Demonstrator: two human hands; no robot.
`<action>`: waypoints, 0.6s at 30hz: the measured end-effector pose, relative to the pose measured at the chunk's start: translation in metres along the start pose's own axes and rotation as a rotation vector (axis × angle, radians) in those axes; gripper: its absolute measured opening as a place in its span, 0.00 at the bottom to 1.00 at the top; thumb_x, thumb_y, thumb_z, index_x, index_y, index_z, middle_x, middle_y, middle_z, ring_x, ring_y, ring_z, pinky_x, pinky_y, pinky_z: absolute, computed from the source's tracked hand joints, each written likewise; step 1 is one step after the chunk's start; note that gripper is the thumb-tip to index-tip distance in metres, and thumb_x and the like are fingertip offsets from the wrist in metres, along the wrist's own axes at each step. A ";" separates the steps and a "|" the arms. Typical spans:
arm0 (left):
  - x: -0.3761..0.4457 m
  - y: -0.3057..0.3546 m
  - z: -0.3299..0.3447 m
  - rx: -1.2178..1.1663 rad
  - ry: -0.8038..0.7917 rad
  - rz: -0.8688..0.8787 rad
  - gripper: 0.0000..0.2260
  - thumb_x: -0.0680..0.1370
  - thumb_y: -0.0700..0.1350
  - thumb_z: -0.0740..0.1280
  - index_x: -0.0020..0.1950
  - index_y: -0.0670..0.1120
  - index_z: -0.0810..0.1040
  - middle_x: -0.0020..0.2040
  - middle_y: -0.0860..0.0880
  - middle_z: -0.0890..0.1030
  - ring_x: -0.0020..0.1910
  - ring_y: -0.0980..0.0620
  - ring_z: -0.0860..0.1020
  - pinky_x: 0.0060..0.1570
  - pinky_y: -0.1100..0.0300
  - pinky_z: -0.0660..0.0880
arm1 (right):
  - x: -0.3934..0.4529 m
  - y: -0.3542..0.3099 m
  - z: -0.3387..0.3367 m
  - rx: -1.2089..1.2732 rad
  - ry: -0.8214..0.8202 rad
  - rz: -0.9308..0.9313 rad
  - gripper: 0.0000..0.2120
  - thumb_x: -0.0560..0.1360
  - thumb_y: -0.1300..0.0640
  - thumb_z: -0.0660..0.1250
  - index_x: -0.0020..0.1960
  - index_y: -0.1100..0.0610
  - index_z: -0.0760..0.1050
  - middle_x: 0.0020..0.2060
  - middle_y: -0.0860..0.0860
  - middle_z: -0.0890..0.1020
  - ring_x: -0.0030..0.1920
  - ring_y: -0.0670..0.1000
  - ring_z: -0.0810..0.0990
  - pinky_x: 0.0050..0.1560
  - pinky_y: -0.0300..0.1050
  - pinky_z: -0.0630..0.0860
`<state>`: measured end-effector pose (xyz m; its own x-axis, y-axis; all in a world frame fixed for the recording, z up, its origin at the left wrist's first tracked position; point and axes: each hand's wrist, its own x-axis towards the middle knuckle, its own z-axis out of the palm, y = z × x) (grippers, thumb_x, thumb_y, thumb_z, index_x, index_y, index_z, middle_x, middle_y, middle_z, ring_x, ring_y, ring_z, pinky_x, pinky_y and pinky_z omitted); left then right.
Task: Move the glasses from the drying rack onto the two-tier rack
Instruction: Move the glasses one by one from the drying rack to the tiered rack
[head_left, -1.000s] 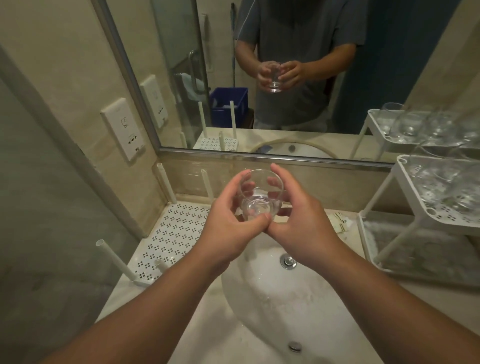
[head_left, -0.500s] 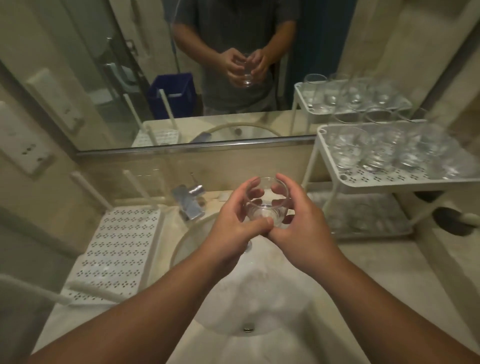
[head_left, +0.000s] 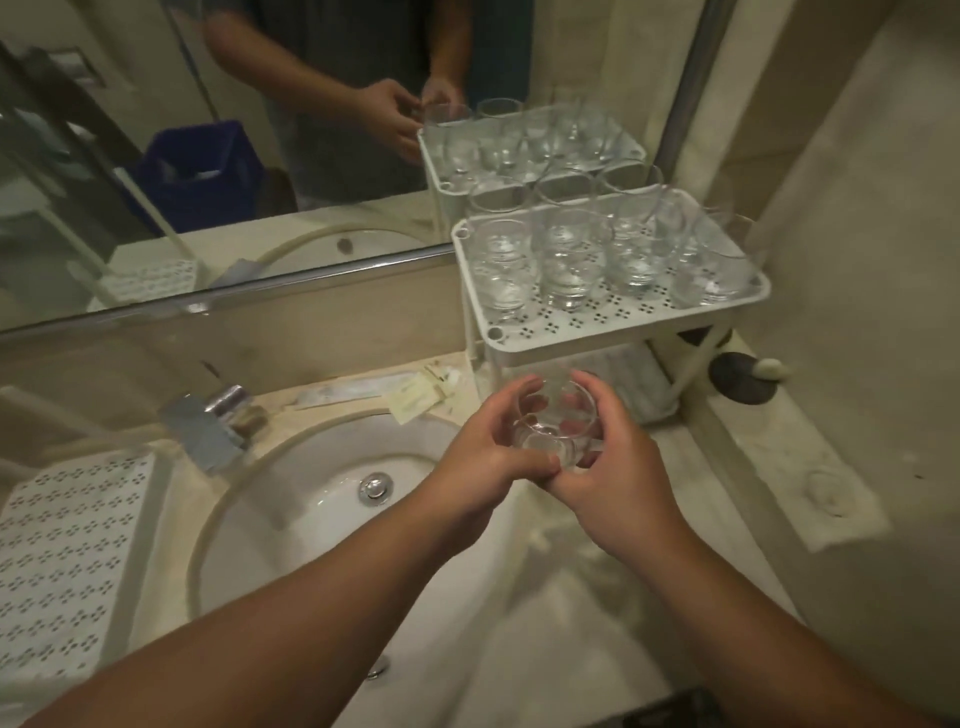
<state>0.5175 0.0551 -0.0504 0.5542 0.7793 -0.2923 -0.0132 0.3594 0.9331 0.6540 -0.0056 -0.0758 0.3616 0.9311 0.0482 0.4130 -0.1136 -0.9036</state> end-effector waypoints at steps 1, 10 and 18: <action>0.007 -0.003 0.008 0.013 -0.014 -0.012 0.37 0.62 0.32 0.69 0.71 0.49 0.71 0.65 0.47 0.76 0.61 0.59 0.78 0.60 0.55 0.76 | 0.002 0.007 -0.007 -0.014 0.012 0.008 0.42 0.61 0.53 0.81 0.69 0.37 0.65 0.58 0.38 0.78 0.55 0.36 0.78 0.51 0.33 0.77; 0.072 -0.026 0.062 0.238 -0.030 -0.215 0.43 0.64 0.35 0.73 0.76 0.56 0.66 0.69 0.50 0.74 0.63 0.51 0.76 0.43 0.64 0.74 | 0.029 0.074 -0.051 -0.185 0.036 0.061 0.44 0.61 0.57 0.81 0.69 0.40 0.62 0.63 0.45 0.76 0.59 0.46 0.78 0.55 0.42 0.77; 0.096 -0.040 0.076 0.195 0.099 -0.309 0.39 0.67 0.46 0.80 0.75 0.56 0.68 0.67 0.48 0.73 0.61 0.50 0.77 0.49 0.57 0.74 | 0.069 0.120 -0.064 -0.263 0.115 0.139 0.44 0.64 0.57 0.82 0.72 0.51 0.60 0.68 0.52 0.72 0.64 0.52 0.75 0.59 0.46 0.75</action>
<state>0.6342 0.0765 -0.1003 0.4241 0.6989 -0.5759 0.3056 0.4882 0.8175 0.7820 0.0232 -0.1536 0.5162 0.8565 -0.0068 0.5492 -0.3370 -0.7647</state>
